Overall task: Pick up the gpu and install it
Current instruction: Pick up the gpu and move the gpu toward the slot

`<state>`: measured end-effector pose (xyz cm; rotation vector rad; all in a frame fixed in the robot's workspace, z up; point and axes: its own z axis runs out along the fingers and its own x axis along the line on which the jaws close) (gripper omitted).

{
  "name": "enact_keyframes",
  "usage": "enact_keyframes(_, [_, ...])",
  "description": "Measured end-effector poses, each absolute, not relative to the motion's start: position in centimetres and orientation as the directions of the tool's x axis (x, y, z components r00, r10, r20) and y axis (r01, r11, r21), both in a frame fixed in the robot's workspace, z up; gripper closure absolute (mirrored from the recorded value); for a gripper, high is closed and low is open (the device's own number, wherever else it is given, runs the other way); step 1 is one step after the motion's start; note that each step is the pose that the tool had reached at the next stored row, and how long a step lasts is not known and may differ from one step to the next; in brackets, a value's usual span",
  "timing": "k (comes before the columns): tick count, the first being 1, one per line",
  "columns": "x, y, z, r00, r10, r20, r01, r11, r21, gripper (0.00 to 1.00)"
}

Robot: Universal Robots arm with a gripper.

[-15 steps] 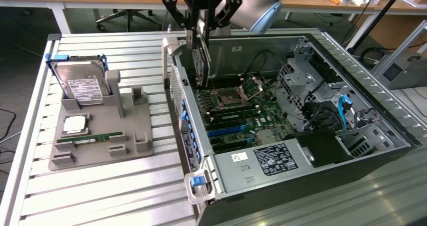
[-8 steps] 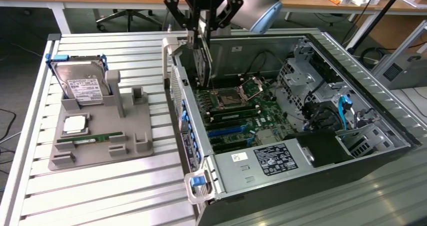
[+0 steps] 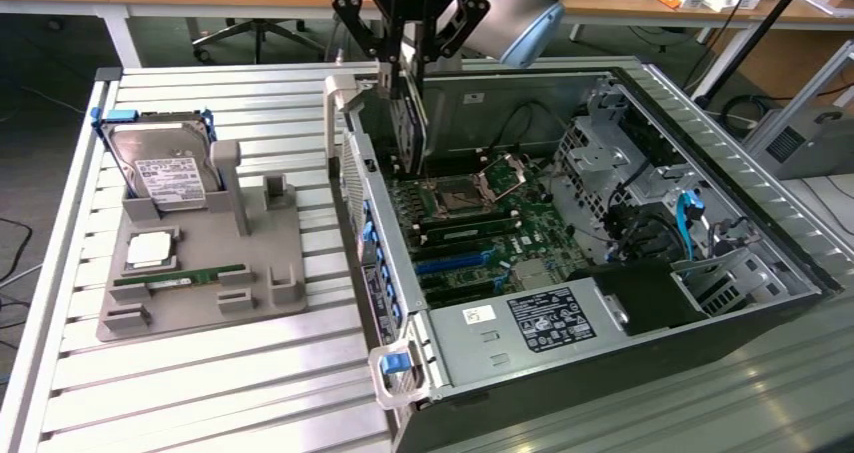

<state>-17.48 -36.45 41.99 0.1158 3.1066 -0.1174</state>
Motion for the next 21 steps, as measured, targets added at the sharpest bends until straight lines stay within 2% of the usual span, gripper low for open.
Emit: enact_keyframes(21, [-16.89,-36.45,41.73,-0.997,0.073,-0.033,0.076,0.994,-0.074,0.73])
